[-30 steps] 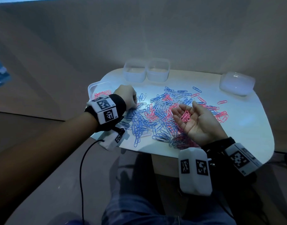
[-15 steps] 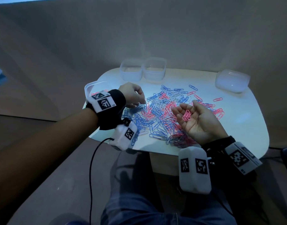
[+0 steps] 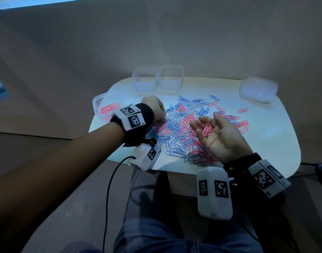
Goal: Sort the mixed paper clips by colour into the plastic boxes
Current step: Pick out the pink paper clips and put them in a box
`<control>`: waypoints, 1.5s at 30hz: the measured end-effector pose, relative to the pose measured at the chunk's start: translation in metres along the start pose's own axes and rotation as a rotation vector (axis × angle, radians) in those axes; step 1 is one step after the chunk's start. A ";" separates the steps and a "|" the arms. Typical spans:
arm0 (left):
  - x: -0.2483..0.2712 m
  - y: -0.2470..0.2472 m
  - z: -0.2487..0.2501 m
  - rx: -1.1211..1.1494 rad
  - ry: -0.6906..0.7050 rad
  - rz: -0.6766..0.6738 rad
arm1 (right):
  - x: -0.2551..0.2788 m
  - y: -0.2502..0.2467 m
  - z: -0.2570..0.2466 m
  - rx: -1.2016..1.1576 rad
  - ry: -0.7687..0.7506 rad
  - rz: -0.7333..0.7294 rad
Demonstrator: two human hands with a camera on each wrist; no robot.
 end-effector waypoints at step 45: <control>0.023 -0.062 -0.027 0.473 0.052 -0.071 | -0.046 0.117 -0.020 1.519 -0.135 -0.200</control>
Point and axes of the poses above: each hand's wrist, its own x-axis away from the middle knuckle, its own y-axis out of the palm, z = x × y, the point moved 7 cm from there along -x, towards the middle knuckle
